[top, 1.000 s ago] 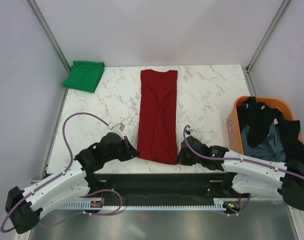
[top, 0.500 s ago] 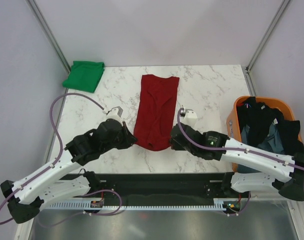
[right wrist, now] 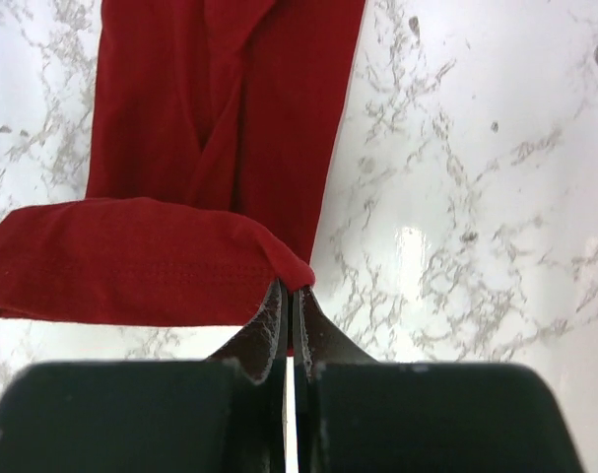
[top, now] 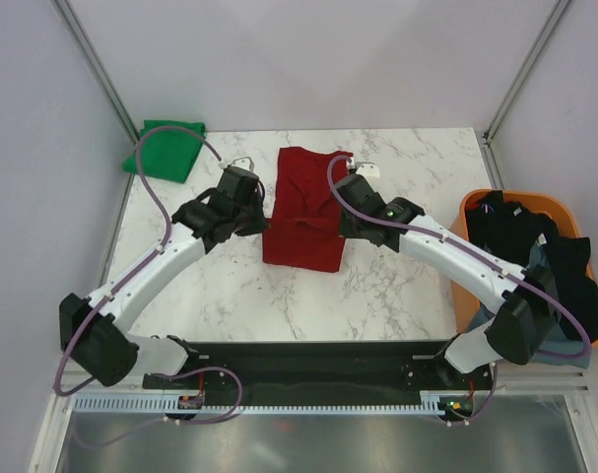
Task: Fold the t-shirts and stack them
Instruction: Fold the tshirt
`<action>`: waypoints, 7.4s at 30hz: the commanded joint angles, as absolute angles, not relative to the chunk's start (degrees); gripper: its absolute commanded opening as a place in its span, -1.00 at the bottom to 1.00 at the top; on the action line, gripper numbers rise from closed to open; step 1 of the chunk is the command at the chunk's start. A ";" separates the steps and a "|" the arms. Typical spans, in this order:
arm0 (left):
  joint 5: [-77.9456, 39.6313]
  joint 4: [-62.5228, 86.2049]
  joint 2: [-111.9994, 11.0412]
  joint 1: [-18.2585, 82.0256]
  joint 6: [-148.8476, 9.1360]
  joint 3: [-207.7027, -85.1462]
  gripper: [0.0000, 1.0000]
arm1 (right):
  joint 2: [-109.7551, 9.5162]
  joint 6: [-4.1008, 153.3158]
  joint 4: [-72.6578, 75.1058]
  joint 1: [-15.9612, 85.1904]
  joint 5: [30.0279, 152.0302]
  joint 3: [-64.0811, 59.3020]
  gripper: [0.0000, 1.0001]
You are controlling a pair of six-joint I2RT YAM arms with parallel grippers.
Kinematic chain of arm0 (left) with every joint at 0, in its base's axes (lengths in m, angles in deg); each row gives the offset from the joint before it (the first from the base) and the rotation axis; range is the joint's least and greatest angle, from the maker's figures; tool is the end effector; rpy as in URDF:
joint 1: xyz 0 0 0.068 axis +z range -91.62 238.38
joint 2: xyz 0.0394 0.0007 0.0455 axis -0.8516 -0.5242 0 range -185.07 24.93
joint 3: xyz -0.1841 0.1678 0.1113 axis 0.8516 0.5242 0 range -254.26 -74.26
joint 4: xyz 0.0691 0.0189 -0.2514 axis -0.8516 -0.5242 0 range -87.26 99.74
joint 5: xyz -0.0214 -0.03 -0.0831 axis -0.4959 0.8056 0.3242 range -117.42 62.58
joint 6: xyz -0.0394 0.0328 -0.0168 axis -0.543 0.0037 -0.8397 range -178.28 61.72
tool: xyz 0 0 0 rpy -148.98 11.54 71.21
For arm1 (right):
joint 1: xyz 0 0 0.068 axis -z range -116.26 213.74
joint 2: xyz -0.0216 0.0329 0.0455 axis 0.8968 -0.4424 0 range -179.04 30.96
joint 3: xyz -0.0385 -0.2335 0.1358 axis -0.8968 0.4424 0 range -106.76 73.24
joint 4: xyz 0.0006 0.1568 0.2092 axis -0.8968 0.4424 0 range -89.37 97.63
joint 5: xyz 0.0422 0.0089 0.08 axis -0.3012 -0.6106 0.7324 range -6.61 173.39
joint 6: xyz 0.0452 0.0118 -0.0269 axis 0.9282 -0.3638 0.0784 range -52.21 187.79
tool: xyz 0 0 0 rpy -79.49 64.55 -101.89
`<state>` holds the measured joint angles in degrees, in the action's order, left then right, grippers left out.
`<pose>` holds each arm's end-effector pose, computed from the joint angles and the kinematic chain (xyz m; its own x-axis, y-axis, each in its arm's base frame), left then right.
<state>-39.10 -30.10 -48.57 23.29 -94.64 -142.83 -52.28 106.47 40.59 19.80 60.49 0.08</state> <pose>0.2263 -0.1503 0.3287 -0.7280 -0.1982 -0.6563 0.0171 0.9518 -0.3063 0.2321 0.2045 0.3100 -0.7179 0.1076 -0.6878 -0.0137 0.9856 0.1686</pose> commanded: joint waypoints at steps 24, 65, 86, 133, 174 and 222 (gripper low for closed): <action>-17.94 -27.08 -96.52 42.29 -86.40 -180.74 -0.08 | -93.04 89.15 42.09 38.60 75.04 -38.51 0.38; -3.87 12.10 -61.47 42.39 -92.11 -110.30 0.58 | -67.03 107.17 5.20 32.80 96.13 25.43 0.39; -7.46 20.37 -69.91 42.39 -92.64 -109.41 -0.34 | -72.13 105.76 -0.95 34.73 99.30 29.56 -0.59; -29.61 -31.48 -27.17 17.42 -100.65 -127.33 -0.95 | -29.50 111.40 47.73 20.40 76.36 14.81 -1.00; -5.79 -38.25 -95.25 45.03 -84.73 -187.04 0.99 | -76.82 93.70 42.69 46.27 98.40 -24.46 0.62; -12.57 -1.53 -65.94 35.53 -88.94 -129.02 0.90 | -52.11 94.42 33.41 32.37 94.81 17.70 0.72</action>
